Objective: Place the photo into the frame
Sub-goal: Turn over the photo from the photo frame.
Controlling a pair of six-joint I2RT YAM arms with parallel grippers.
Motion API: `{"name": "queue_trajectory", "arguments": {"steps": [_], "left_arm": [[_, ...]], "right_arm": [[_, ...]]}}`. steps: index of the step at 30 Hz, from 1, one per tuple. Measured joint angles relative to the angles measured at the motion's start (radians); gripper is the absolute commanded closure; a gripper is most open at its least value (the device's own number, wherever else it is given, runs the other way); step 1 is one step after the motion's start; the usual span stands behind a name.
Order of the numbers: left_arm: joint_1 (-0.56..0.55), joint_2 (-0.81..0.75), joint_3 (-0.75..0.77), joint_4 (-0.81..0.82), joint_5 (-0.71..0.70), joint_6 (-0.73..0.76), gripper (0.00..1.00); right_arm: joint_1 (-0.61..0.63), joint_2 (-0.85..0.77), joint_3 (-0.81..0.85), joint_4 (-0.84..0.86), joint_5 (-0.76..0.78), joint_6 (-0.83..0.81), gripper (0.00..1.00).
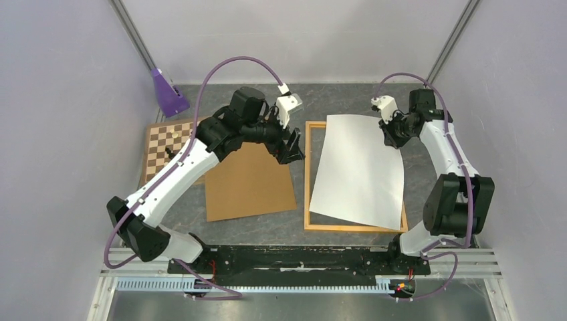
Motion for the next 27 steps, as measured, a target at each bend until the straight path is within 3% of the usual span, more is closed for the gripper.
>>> {"name": "queue_trajectory", "arguments": {"steps": [27], "left_arm": [[-0.005, 0.071, 0.030, 0.001, -0.040, 0.007, 0.11]], "right_arm": [[0.000, 0.211, 0.101, -0.022, -0.061, -0.090, 1.00]]}}
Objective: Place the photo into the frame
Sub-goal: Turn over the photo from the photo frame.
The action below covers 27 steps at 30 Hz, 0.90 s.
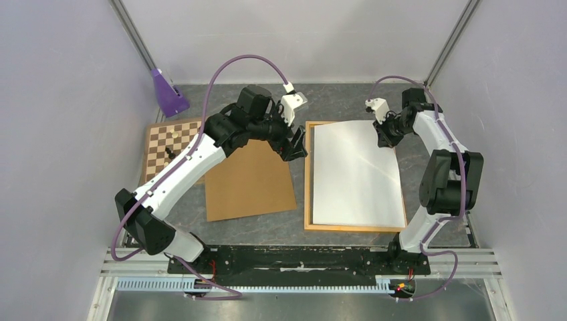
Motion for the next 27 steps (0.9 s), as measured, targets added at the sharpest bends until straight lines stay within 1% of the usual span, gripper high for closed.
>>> {"name": "queue_trajectory", "arguments": {"steps": [9, 27], "left_arm": [[0.000, 0.000, 0.000, 0.000, -0.008, 0.000, 0.11], [0.000, 0.000, 0.000, 0.000, -0.009, 0.001, 0.11]], "right_arm": [[0.002, 0.013, 0.000, 0.017, -0.009, 0.029, 1.00], [0.009, 0.048, -0.028, 0.130, 0.013, 0.181, 1.00]]}}
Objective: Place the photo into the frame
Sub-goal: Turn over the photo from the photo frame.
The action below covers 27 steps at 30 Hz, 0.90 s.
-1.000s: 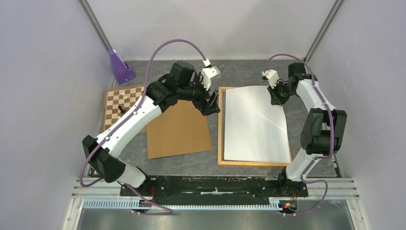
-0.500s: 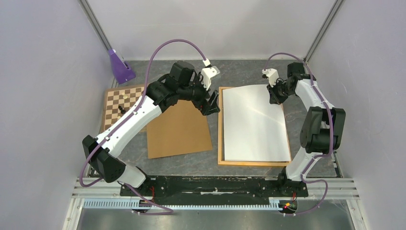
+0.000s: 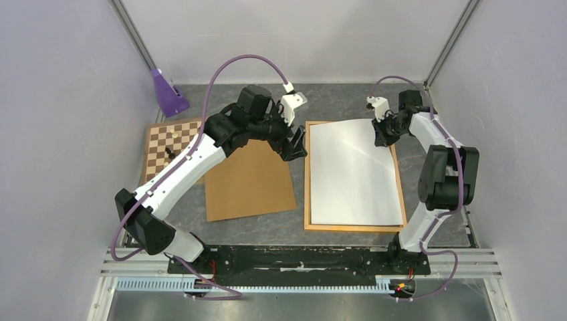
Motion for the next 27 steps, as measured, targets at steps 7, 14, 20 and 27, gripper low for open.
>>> {"name": "queue_trajectory", "arguments": {"steps": [7, 14, 20, 27], "left_arm": [[0.000, 0.000, 0.000, 0.000, 0.000, 0.000, 0.11], [0.000, -0.001, 0.000, 0.000, 0.000, 0.002, 0.11], [-0.003, -0.005, 0.000, 0.000, 0.000, 0.014, 0.11], [-0.004, -0.006, 0.000, 0.001, 0.000, 0.022, 0.11]], "right_arm": [[0.000, 0.000, -0.023, 0.016, 0.021, 0.040, 1.00], [0.000, 0.000, -0.023, 0.028, 0.021, 0.055, 1.00], [0.000, 0.000, -0.023, 0.036, 0.022, 0.058, 1.00], [0.000, 0.011, -0.038, 0.049, 0.029, 0.057, 1.00]]}}
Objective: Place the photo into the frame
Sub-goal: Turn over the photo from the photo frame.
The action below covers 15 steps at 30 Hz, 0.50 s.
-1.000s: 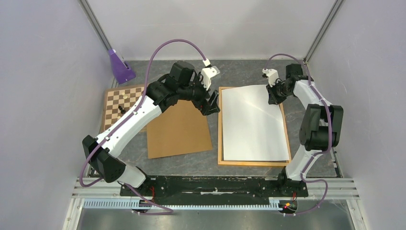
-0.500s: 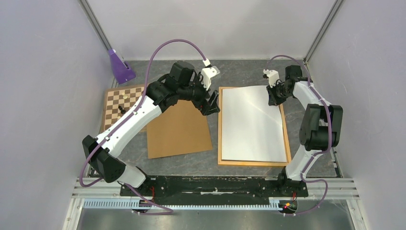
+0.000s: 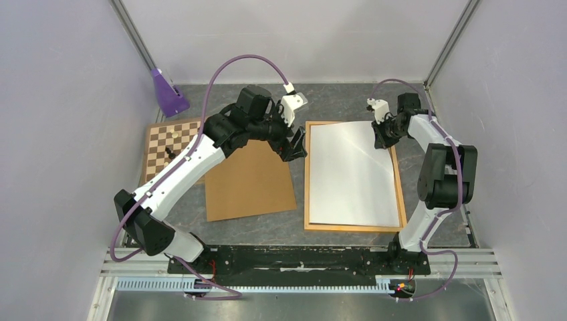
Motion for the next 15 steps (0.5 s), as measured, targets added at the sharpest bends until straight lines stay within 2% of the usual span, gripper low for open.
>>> {"name": "queue_trajectory", "arguments": {"steps": [10, 12, 15], "left_arm": [[0.000, -0.001, -0.002, 0.000, 0.000, 0.003, 0.11], [0.000, -0.001, -0.002, 0.000, 0.000, 0.003, 0.11], [0.000, -0.002, -0.002, 0.000, 0.000, 0.003, 0.11]], "right_arm": [[0.002, 0.009, -0.006, 0.010, 0.011, 0.000, 0.98], [0.003, 0.009, -0.006, 0.010, 0.015, -0.001, 0.94], [0.003, 0.009, -0.006, 0.010, 0.019, -0.002, 0.83]]}}
